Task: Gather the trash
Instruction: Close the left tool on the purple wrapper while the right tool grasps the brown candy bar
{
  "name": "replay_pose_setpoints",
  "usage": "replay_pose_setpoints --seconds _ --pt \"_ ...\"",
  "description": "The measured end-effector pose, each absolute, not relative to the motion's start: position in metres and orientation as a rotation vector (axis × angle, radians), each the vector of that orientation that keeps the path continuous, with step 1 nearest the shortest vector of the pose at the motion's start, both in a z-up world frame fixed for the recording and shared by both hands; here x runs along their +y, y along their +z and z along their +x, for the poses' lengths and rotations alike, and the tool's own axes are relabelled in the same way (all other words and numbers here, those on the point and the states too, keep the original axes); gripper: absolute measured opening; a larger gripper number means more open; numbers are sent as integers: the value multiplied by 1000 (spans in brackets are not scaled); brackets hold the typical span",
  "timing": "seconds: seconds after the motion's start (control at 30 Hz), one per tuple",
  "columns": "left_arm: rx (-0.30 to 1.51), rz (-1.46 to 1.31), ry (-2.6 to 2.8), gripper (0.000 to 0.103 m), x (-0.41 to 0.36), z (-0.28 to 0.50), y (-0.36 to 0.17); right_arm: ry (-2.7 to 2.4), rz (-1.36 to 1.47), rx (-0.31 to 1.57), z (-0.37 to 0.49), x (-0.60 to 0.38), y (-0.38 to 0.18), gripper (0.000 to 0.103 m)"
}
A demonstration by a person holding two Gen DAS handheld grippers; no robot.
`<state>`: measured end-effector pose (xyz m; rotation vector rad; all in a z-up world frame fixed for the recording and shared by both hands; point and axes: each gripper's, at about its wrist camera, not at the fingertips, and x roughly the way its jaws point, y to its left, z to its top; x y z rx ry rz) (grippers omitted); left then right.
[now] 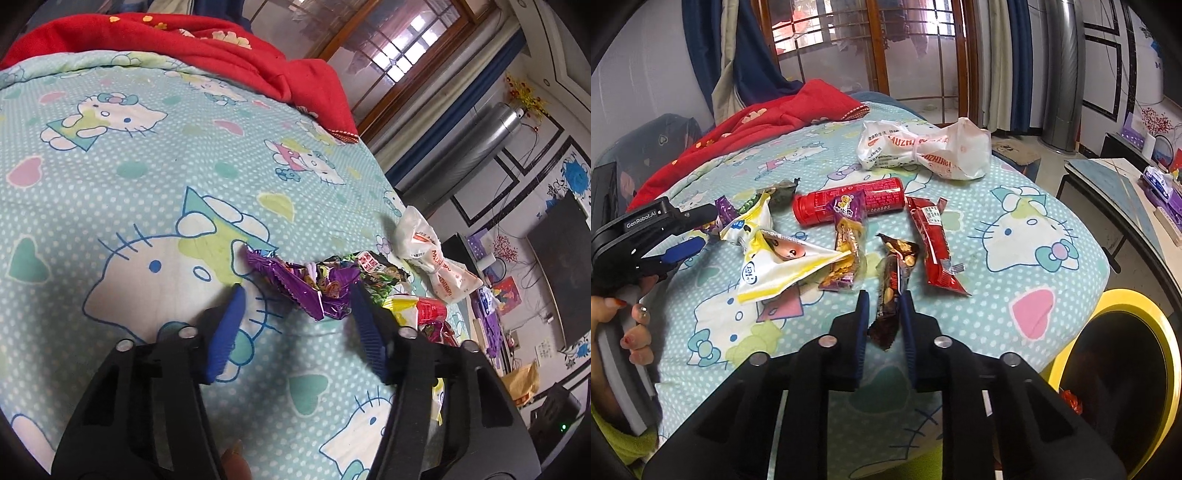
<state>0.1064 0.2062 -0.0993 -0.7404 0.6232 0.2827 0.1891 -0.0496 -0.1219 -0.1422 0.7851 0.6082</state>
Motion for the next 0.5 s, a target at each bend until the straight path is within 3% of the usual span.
replay_pose_setpoints --seconds 0.3,0.5 --pt "643 -746 259 8 204 108 -102 633 -170 772 179 -48 -123 15" --pt "614 -725 253 5 202 105 -96 652 -181 766 173 -48 -120 13"
